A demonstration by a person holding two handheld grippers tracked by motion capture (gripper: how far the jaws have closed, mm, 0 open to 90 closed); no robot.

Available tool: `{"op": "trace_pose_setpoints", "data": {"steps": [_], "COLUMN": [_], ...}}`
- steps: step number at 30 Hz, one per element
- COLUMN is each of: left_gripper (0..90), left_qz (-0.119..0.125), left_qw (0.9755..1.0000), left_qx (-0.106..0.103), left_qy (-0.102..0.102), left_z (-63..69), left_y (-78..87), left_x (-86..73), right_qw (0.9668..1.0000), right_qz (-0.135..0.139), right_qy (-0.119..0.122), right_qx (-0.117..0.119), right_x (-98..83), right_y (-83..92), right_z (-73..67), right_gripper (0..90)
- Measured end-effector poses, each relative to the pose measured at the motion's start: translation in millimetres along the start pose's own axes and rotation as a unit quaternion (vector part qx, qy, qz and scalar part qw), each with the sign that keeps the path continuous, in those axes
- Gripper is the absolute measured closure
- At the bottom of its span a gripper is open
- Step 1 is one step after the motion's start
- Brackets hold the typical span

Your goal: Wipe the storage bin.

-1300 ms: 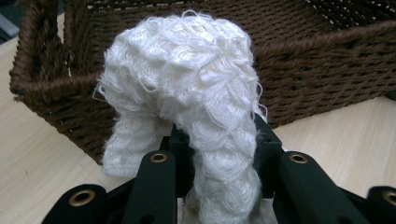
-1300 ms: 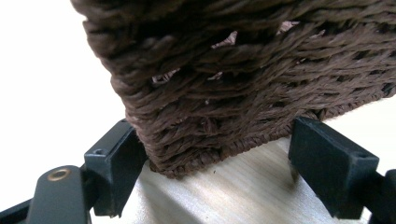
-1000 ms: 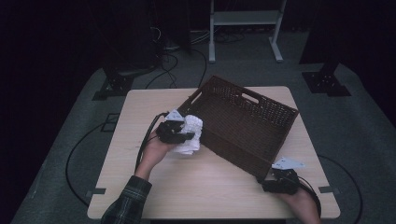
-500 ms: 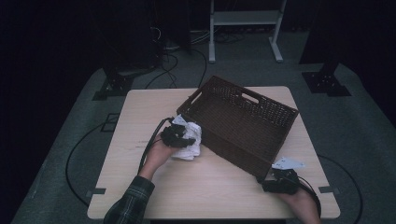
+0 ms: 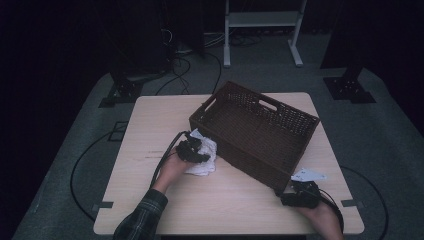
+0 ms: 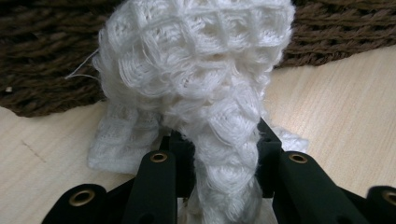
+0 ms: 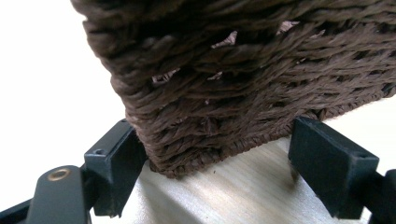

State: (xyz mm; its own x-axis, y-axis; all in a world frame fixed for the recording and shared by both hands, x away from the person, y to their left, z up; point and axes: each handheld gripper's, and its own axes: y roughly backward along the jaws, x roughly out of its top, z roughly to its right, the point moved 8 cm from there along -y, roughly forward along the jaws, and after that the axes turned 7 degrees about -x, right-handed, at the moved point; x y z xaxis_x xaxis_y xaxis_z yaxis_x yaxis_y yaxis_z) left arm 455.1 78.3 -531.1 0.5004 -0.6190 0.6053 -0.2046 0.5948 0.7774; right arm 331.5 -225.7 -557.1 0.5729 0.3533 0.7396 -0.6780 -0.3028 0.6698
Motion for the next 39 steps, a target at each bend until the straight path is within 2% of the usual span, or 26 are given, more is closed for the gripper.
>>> {"op": "trace_pose_setpoints", "data": {"steps": [4,8,12,22,28,35,39], "left_gripper": [68.4,68.4,68.4,68.4,68.4,68.4,68.4], "left_qz": [-0.001,0.005,0.016,0.054,0.06,0.081,0.074], "left_qw": [1.0,0.9999,0.9995,0.9975,0.9965,0.9944,0.9951], "left_qx": [0.001,0.0,0.002,-0.001,0.0,-0.005,-0.007], "left_qy": [-0.003,-0.011,-0.026,-0.046,-0.059,-0.067,-0.065], "left_z": [0.9,3.8,8.5,25.1,32.9,40.2,38.5], "left_y": [1.8,10.3,22.5,45.4,52.4,60.6,55.7], "left_x": [0.6,5.0,12.6,30.6,36.7,44.0,42.3], "right_qw": [1.0,1.0,1.0,1.0,1.0,1.0,1.0], "right_qz": [0.0,0.0,0.0,0.0,0.0,0.0,0.0], "right_qy": [0.0,0.0,0.0,0.0,-0.001,0.0,0.0], "right_qx": [0.0,0.0,0.0,0.0,0.0,0.0,0.0], "right_x": [0.0,0.0,0.0,0.0,0.0,0.0,0.0], "right_y": [0.0,-0.1,0.0,-0.1,0.0,-0.1,-0.1], "right_z": [0.0,0.0,0.0,0.0,-0.1,0.0,0.0], "right_gripper": [18.9,18.9,18.9,18.9,18.9,19.0,18.9]}}
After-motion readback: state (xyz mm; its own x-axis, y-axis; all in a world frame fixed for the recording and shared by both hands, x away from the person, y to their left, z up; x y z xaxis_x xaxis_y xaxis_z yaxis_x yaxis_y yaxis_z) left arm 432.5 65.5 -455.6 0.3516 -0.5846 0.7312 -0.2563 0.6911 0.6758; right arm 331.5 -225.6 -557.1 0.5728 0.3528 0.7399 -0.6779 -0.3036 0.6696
